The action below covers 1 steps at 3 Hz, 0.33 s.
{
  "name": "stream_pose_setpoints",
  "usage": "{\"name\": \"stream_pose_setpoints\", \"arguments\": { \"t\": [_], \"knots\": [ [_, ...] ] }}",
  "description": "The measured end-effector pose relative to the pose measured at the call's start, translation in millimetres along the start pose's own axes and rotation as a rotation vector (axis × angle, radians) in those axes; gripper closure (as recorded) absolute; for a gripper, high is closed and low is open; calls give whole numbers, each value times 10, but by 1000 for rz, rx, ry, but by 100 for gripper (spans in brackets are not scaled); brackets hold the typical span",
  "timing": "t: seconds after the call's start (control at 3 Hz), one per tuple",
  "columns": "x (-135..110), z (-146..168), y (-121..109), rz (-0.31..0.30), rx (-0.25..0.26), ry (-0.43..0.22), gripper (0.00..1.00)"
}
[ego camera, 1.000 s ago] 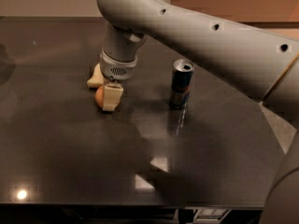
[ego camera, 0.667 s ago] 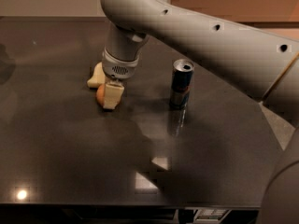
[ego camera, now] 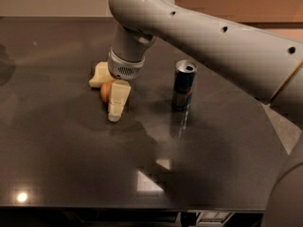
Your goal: Move orange near sponge
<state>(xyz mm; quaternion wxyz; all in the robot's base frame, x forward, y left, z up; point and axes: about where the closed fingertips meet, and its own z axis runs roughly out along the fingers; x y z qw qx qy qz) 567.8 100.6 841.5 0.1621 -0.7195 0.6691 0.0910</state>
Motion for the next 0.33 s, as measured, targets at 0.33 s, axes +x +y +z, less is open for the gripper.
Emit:
{"name": "stream_pose_setpoints", "arguments": {
  "t": [0.33],
  "knots": [
    [0,0,0,0,0,0,0]
  ]
}}
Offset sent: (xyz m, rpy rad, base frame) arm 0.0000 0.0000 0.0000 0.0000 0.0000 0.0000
